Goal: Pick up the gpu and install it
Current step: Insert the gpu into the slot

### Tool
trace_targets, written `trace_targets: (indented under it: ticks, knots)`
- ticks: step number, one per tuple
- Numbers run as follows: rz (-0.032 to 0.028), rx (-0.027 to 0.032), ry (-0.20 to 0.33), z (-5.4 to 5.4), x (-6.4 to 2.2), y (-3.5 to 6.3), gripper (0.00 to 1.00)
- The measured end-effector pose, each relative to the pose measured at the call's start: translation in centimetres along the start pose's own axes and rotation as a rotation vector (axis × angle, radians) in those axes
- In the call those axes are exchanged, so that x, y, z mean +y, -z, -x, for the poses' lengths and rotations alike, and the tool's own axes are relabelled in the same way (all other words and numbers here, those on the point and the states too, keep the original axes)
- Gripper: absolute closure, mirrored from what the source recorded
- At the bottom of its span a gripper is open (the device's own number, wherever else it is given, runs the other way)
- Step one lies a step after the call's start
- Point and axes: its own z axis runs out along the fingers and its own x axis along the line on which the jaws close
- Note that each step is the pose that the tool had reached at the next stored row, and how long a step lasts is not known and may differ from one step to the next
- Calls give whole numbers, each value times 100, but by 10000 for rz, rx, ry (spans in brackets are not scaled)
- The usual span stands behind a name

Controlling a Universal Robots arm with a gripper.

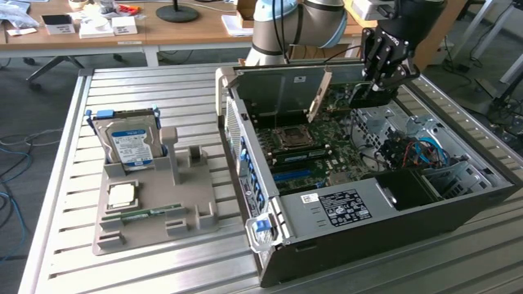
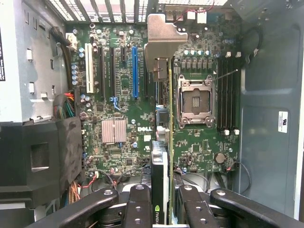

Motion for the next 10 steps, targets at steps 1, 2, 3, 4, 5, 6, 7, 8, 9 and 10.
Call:
trace_targets:
  ticks: [1,2,3,4,5,6,7,8,9,10]
  knots:
    - [0,0,-1,0,0,0,73]
    - [0,0,0,0,0,0,73]
    - [0,0,0,0,1,0,73]
    - [0,0,-3,0,6,0,73]
    - [0,0,-3,-1,13,0,73]
    - [-1,0,-1,-1,22,0,73]
    - [0,0,-1,-1,30,0,73]
    - [-1,0,-2,-2,36,0,73]
    - [-1,0,-1,-2,37,0,73]
    - [0,0,-1,-2,37,1,73]
